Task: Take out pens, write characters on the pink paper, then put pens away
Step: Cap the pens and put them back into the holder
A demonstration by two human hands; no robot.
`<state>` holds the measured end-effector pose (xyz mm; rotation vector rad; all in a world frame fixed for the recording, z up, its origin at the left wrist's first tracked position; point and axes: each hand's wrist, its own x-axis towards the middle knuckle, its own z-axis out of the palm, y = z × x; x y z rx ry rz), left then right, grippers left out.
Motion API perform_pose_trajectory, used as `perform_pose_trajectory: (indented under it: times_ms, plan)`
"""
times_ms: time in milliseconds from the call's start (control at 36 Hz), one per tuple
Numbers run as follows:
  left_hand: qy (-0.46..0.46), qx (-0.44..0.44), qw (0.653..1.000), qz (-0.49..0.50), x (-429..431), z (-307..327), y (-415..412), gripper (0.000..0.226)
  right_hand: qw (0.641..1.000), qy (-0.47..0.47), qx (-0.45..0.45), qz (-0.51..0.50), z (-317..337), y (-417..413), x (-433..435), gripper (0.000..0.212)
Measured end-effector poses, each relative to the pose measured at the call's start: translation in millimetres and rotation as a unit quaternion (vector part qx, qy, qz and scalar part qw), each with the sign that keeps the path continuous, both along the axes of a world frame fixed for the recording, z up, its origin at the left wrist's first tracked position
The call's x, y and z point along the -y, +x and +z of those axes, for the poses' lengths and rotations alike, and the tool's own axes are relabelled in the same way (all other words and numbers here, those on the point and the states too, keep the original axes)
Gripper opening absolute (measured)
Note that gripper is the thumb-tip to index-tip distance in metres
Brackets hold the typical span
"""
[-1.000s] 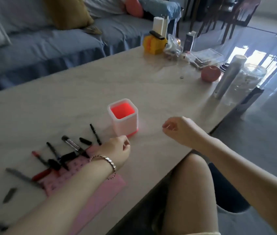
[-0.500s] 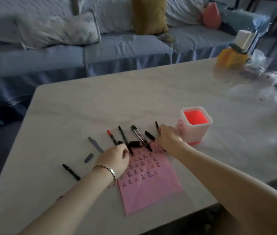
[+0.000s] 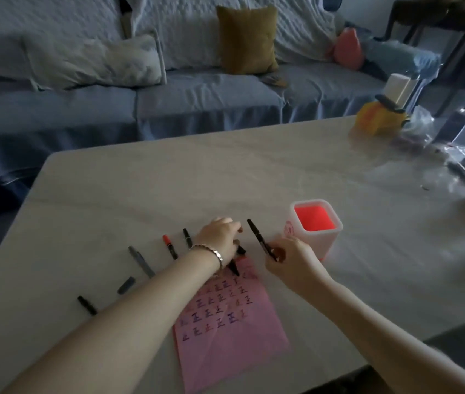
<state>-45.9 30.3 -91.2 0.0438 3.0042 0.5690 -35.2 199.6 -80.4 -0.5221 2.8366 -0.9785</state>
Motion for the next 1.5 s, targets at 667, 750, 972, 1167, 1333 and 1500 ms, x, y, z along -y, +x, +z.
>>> perform_pose_trajectory:
  times_ms: [667, 750, 972, 1167, 1333, 1500]
  plan:
    - [-0.183, 0.058, 0.98, -0.043, -8.0, -36.5, -35.8, 0.02, 0.994, -0.068, 0.069, -0.059, -16.3, 15.5, -33.8, 0.017]
    - [-0.229, 0.019, 0.97, -0.072, -11.6, -36.2, -32.8, 0.02, 0.994, -0.073, 0.068, -0.053, -15.5, 15.2, -30.8, 0.015]
    - [0.245, -0.093, 0.959, 0.105, -33.1, 21.7, 26.0, 0.004, 0.99, -0.095, 0.087, -0.059, -9.9, 13.3, -25.2, 0.018]
    - [0.368, -0.107, 0.906, 0.179, -15.5, 30.0, 101.5, 0.014, 0.942, -0.291, 0.146, -0.075, 18.6, 26.1, -0.8, 0.017]
    - [0.432, -0.096, 0.869, 0.219, -4.3, 25.7, 125.5, 0.02, 0.893, -0.435, 0.093, -0.064, 38.4, 42.2, 28.0, 0.064]
    - [0.412, -0.089, 0.877, 0.229, 5.3, 22.5, 136.6, 0.022, 0.887, -0.457, 0.054, -0.044, 37.6, 56.6, 43.1, 0.092]
